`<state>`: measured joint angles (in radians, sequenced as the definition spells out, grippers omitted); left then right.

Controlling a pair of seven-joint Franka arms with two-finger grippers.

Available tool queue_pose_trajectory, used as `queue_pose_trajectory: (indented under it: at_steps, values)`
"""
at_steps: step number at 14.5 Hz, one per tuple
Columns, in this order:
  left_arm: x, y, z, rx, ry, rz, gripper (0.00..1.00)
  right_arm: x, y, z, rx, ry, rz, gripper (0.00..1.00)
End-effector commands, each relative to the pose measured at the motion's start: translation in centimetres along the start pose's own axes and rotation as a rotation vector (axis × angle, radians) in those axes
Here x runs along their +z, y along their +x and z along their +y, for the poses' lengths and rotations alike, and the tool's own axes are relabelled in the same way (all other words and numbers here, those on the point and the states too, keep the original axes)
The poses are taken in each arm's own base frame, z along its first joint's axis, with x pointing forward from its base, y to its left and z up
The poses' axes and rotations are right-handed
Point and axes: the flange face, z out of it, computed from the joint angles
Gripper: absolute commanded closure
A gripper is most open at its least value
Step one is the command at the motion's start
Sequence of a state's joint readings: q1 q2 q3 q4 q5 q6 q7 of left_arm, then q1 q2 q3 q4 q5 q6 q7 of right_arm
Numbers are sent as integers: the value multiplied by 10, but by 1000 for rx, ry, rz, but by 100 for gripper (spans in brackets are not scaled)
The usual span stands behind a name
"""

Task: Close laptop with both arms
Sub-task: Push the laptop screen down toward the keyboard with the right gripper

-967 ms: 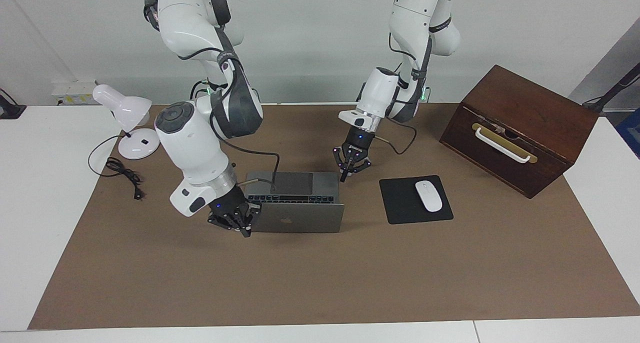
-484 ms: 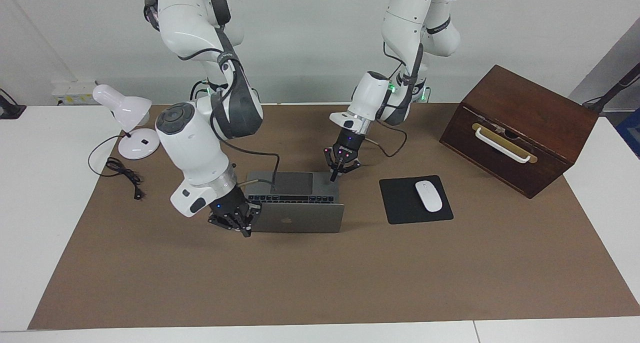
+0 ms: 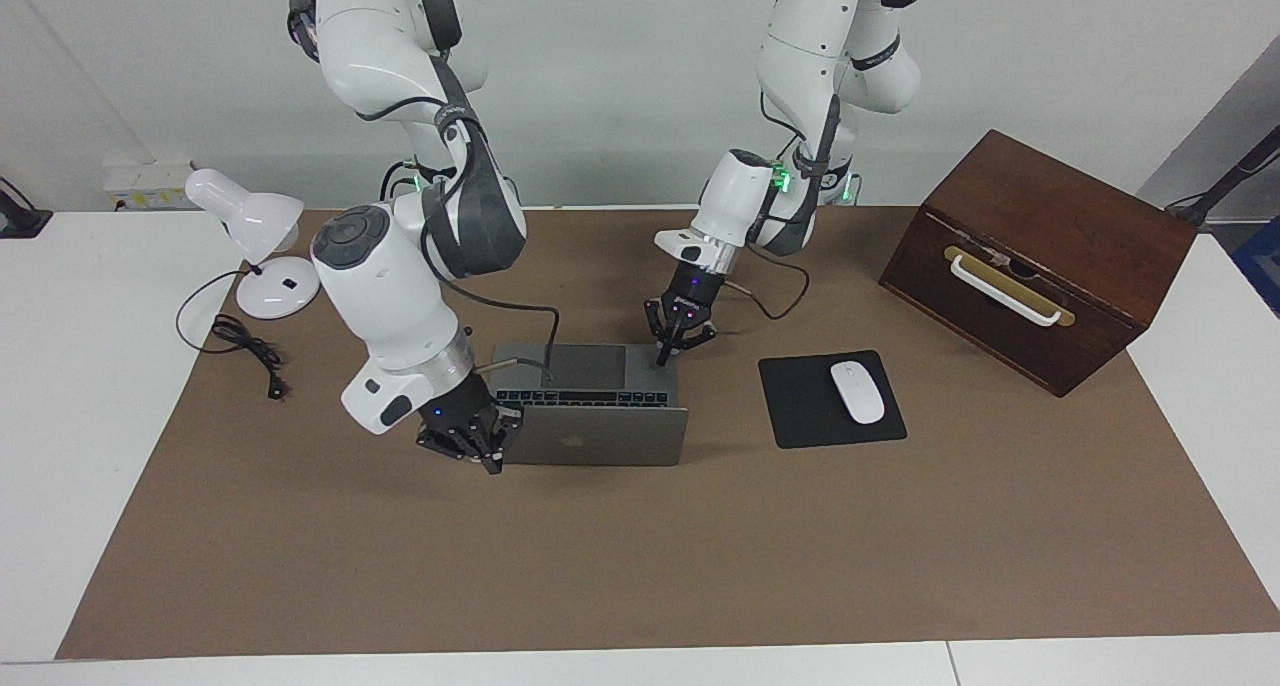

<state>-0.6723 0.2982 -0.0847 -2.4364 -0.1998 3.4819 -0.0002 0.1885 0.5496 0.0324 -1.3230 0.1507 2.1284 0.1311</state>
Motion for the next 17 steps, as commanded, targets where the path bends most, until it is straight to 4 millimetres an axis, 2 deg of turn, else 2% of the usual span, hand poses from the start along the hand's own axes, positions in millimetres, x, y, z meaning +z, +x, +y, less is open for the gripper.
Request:
queue_pose_trajectory:
  at_steps: [1, 17]
  values:
    - [3, -3, -3, 33, 9, 9, 100, -1, -3, -1, 36, 23, 6, 100]
    - [5, -9, -4, 61, 11, -4, 100, 1, -13, -4, 72, 69, -89, 100]
